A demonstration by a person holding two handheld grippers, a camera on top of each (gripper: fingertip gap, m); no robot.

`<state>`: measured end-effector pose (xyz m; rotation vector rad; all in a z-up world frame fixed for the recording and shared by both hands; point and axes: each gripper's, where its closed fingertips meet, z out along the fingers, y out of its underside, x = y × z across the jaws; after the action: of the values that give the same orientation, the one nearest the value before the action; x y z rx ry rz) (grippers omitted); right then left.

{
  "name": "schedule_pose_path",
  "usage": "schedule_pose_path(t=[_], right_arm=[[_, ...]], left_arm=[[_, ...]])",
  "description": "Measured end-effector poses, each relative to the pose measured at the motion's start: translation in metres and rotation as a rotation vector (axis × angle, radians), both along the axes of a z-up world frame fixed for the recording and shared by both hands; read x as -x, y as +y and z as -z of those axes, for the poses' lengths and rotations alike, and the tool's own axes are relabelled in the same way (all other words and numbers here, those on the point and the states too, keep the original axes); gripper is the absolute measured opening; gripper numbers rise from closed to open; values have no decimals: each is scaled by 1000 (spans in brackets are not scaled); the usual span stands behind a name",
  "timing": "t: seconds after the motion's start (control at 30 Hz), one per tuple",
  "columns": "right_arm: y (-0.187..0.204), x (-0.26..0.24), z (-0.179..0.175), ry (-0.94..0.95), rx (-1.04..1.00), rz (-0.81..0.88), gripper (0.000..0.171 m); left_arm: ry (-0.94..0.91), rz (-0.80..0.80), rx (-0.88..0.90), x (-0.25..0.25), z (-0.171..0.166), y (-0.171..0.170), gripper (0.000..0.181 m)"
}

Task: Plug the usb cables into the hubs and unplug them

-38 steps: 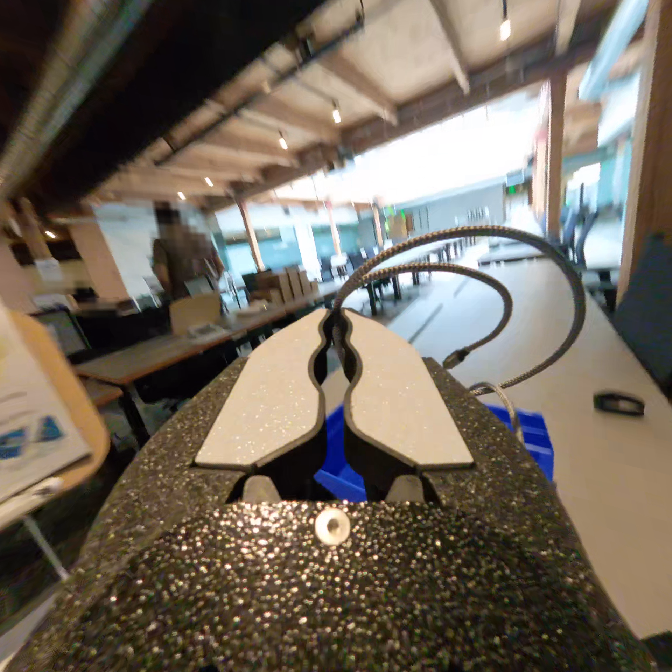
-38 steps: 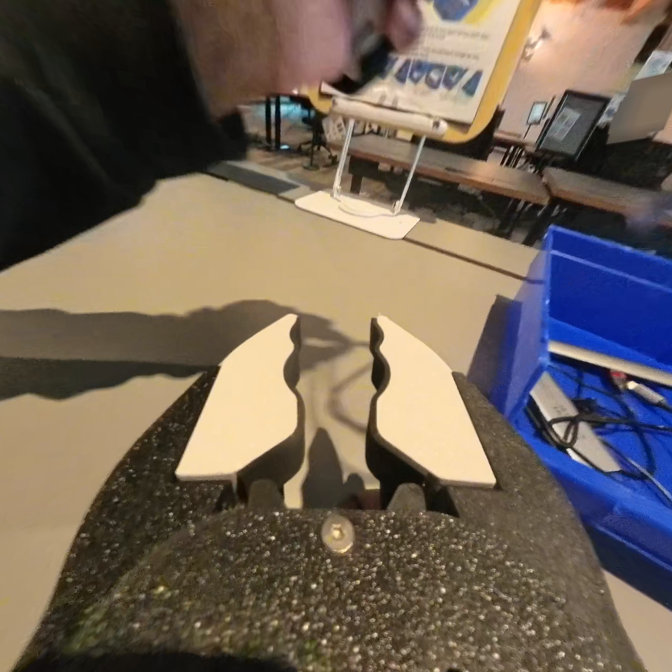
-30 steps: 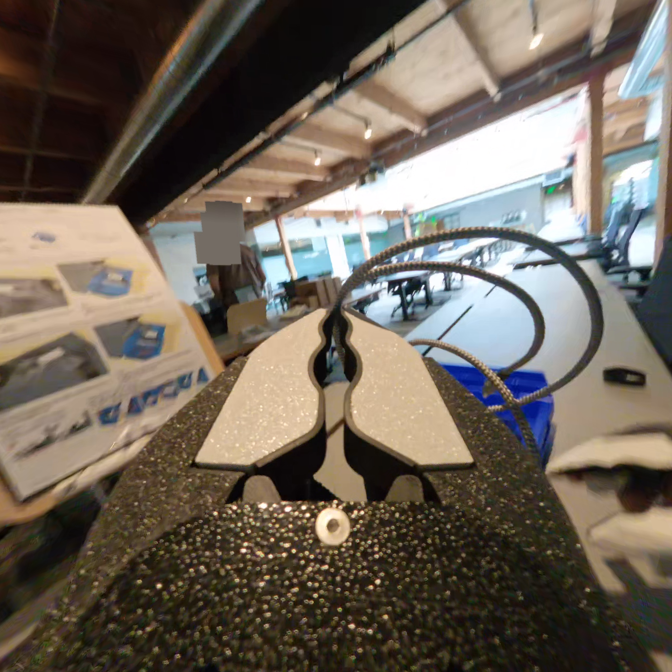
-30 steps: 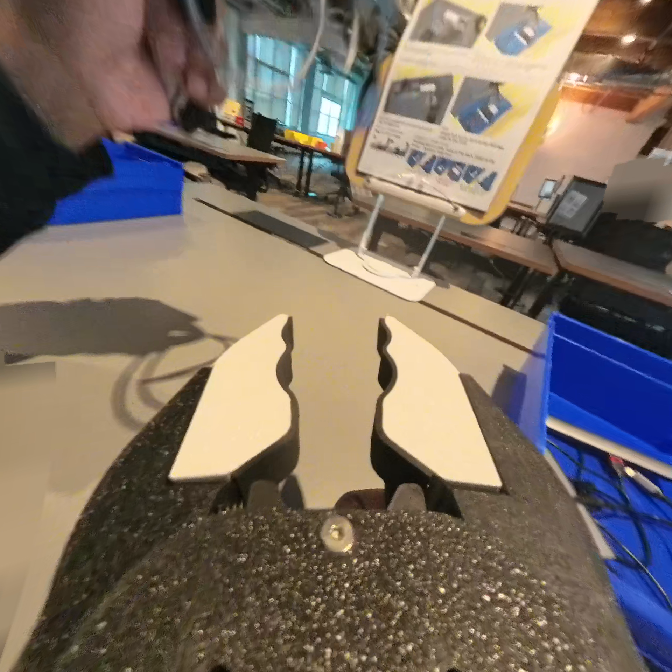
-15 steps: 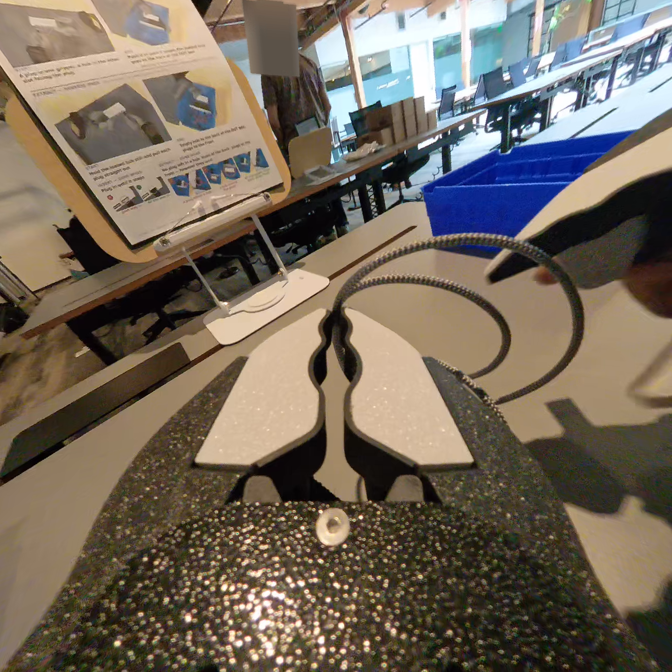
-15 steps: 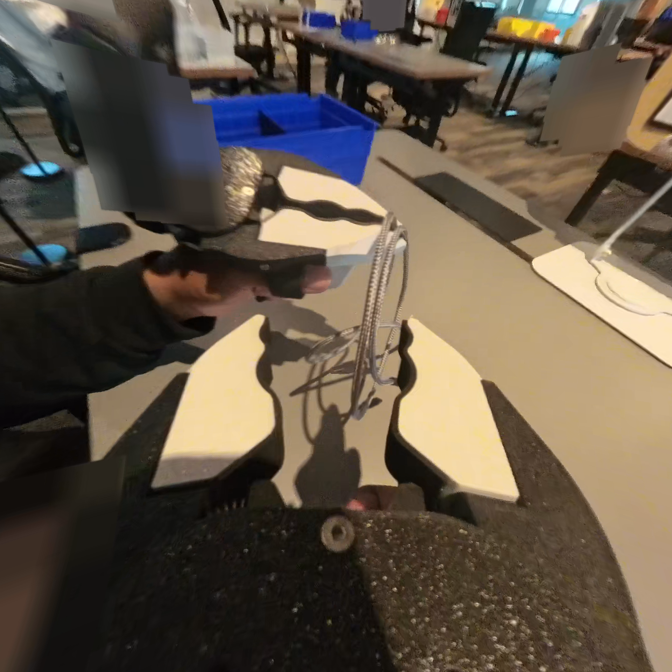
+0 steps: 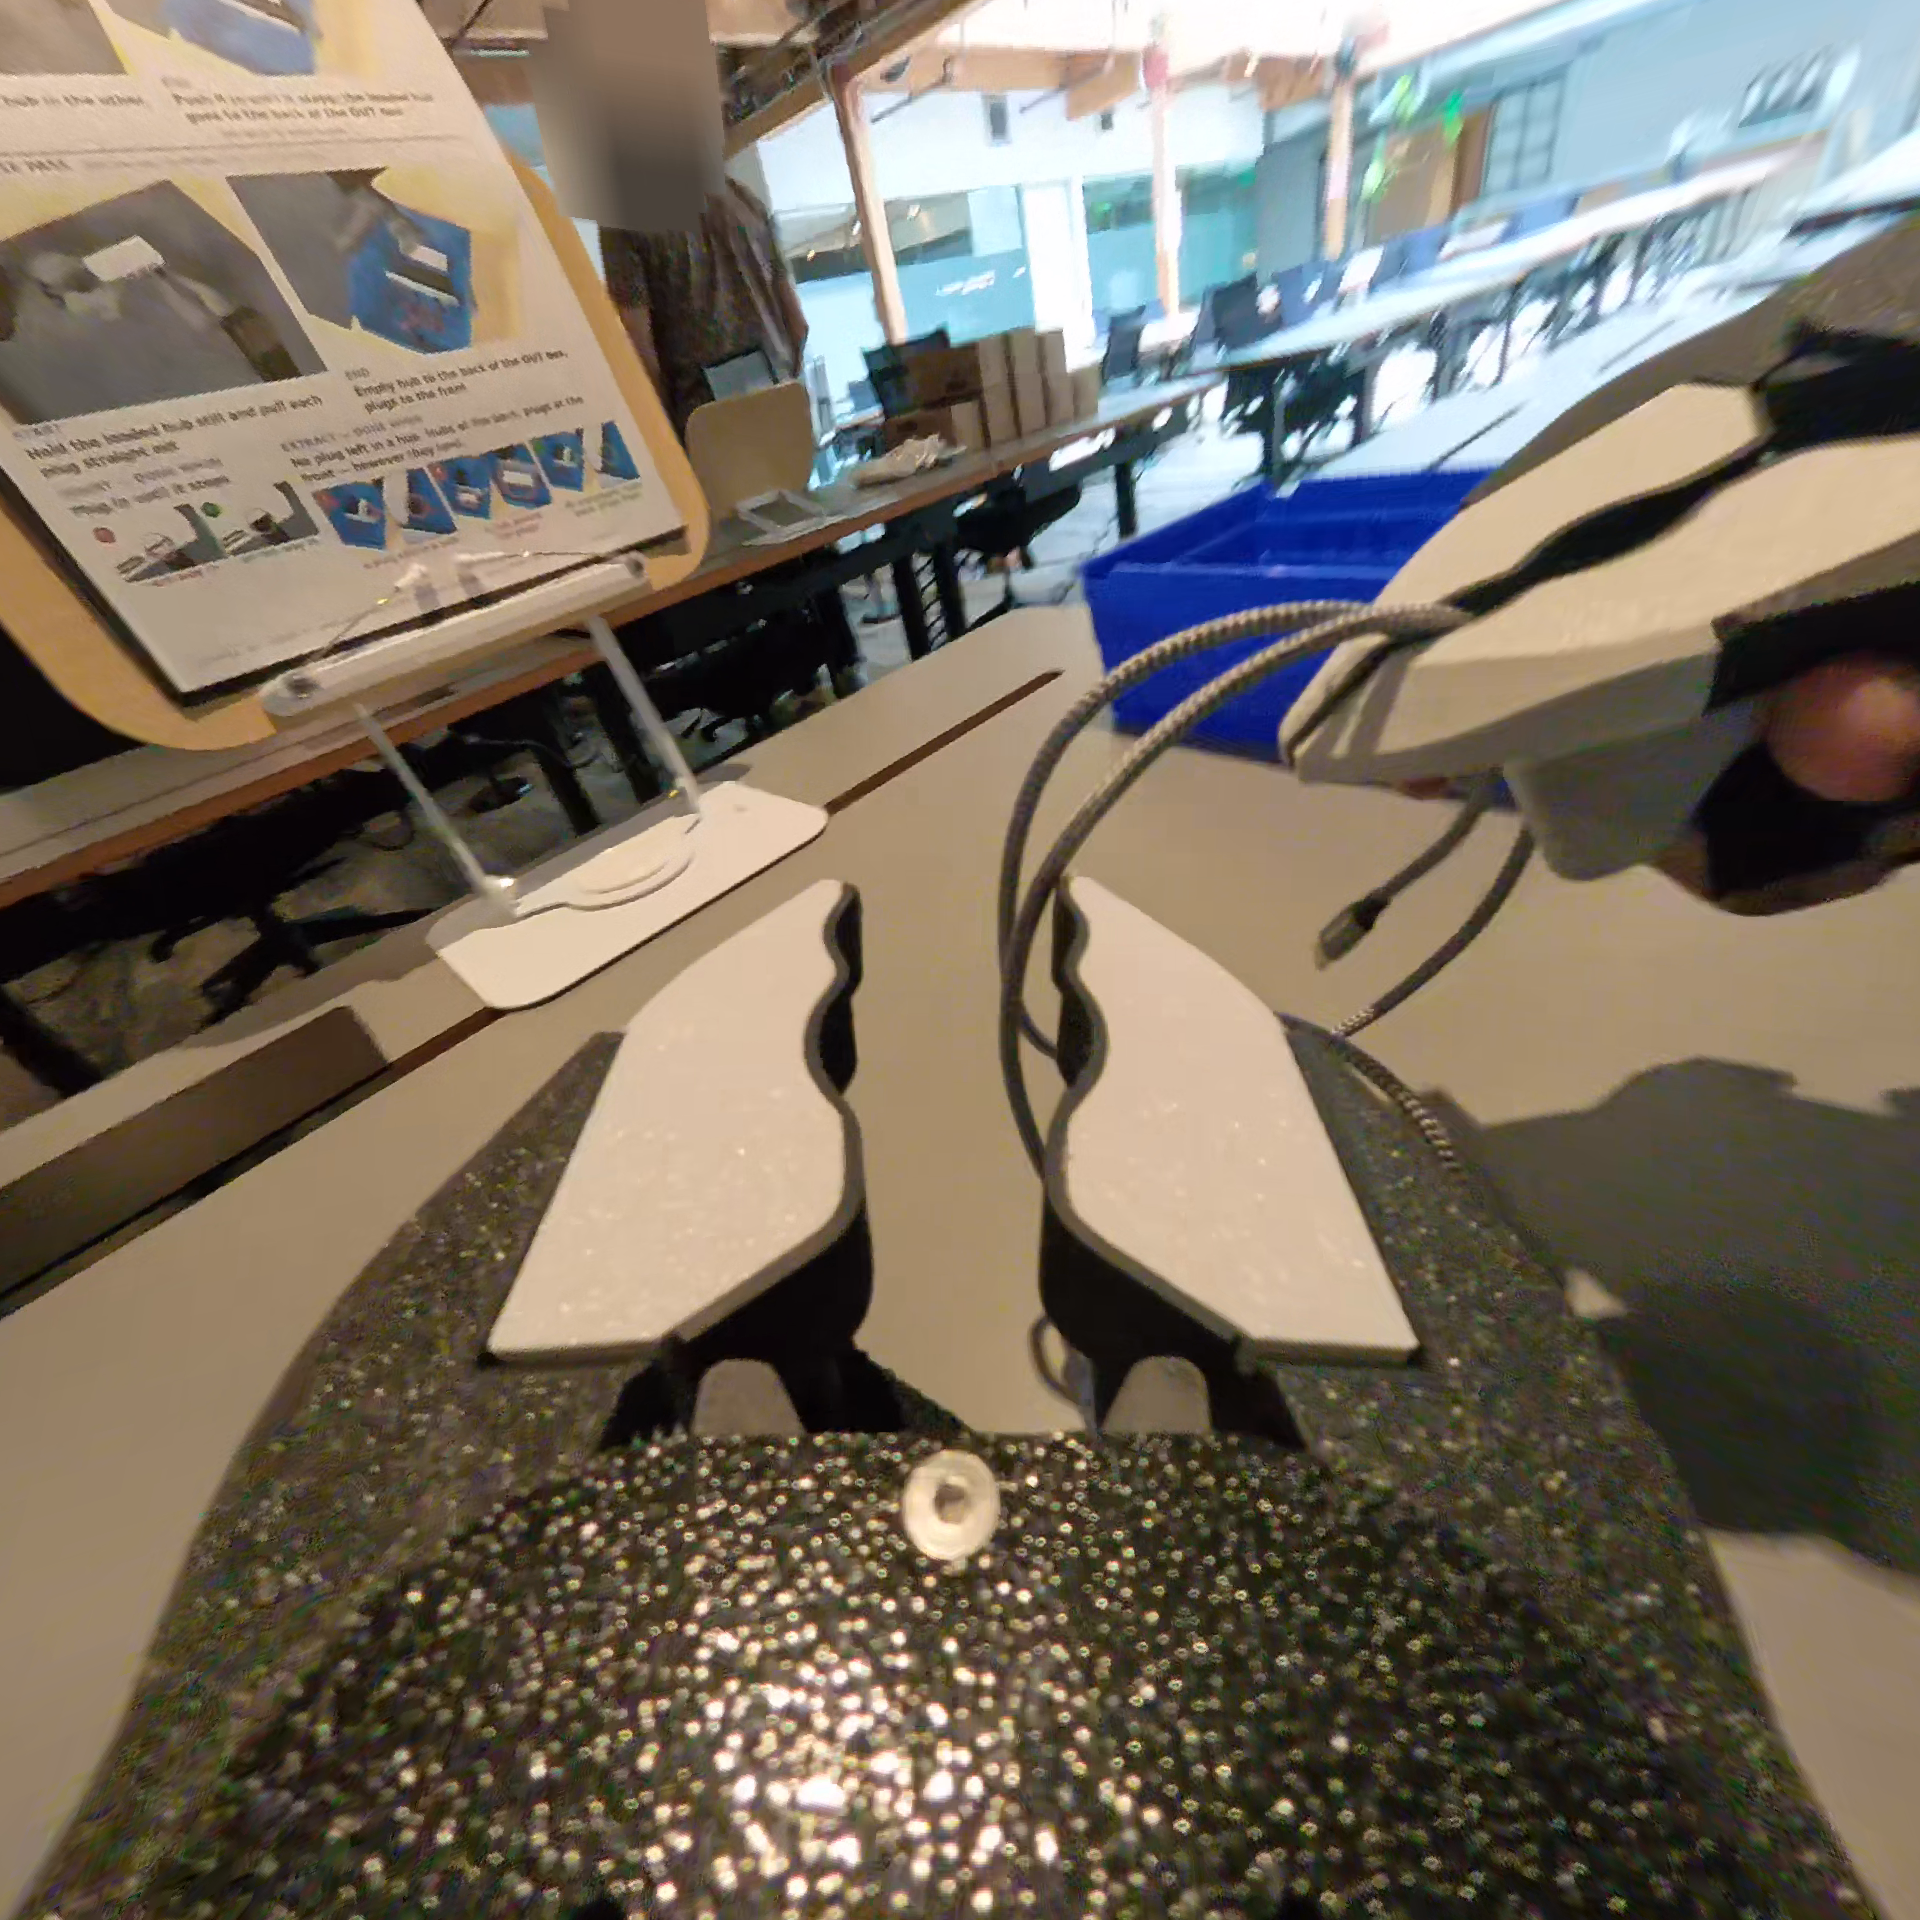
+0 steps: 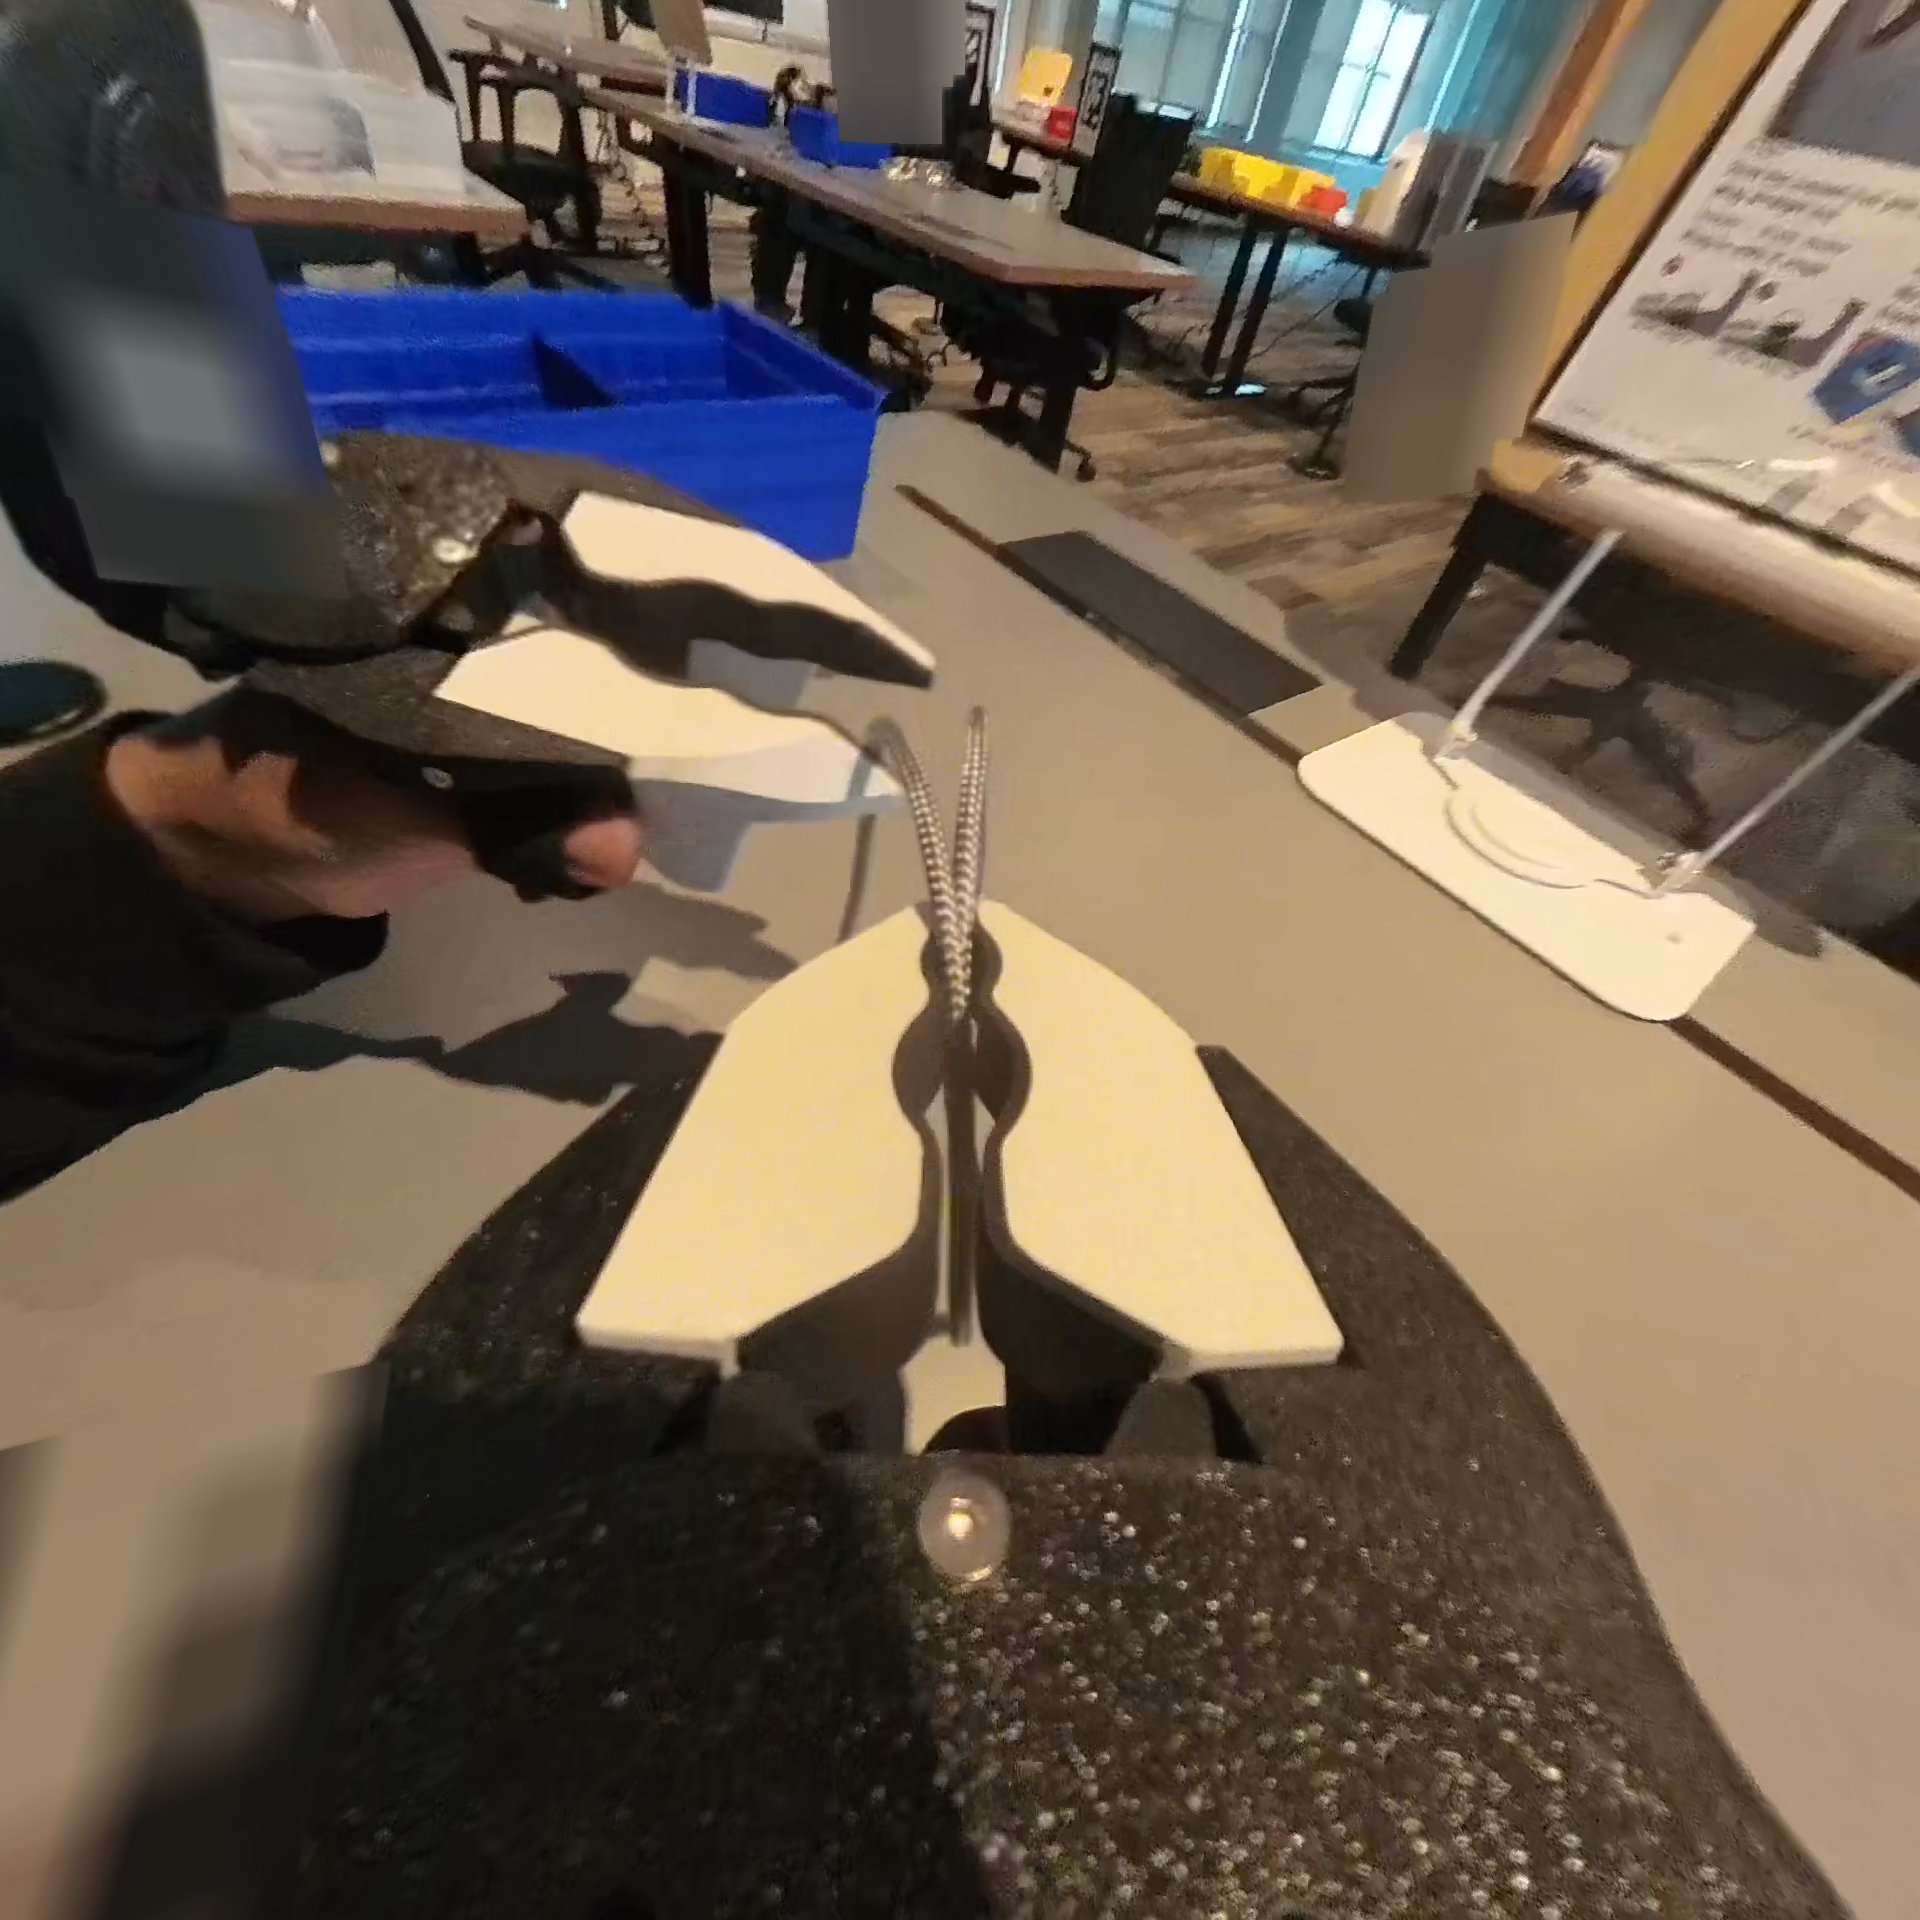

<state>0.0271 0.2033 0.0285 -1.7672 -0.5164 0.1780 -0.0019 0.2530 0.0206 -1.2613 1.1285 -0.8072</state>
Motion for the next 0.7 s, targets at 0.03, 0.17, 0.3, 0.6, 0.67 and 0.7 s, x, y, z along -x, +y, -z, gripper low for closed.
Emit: schedule_pose_path(t=[0.03,0.17,0.3,0.6,0.67,0.7], right_arm=[[-1,-6,-8,10,-22,9,0],[-9,-43,-60,20,-160,79,0],[-25,-100,-134,-4,-319,204,0],[-95,-259,-255,-60,-585,614,0],[-91,-291,-235,-89,-495,684,0],[-86,-304,-217,-80,-438,699,0]], left_arm=[[-36,36,29,2,-4,-2,35],[-238,184,205,16,-28,-7,38],[-276,235,317,25,-28,-1,37],[-18,154,211,5,11,-6,35],[8,152,192,2,15,-8,35],[11,150,187,1,15,-9,35]])
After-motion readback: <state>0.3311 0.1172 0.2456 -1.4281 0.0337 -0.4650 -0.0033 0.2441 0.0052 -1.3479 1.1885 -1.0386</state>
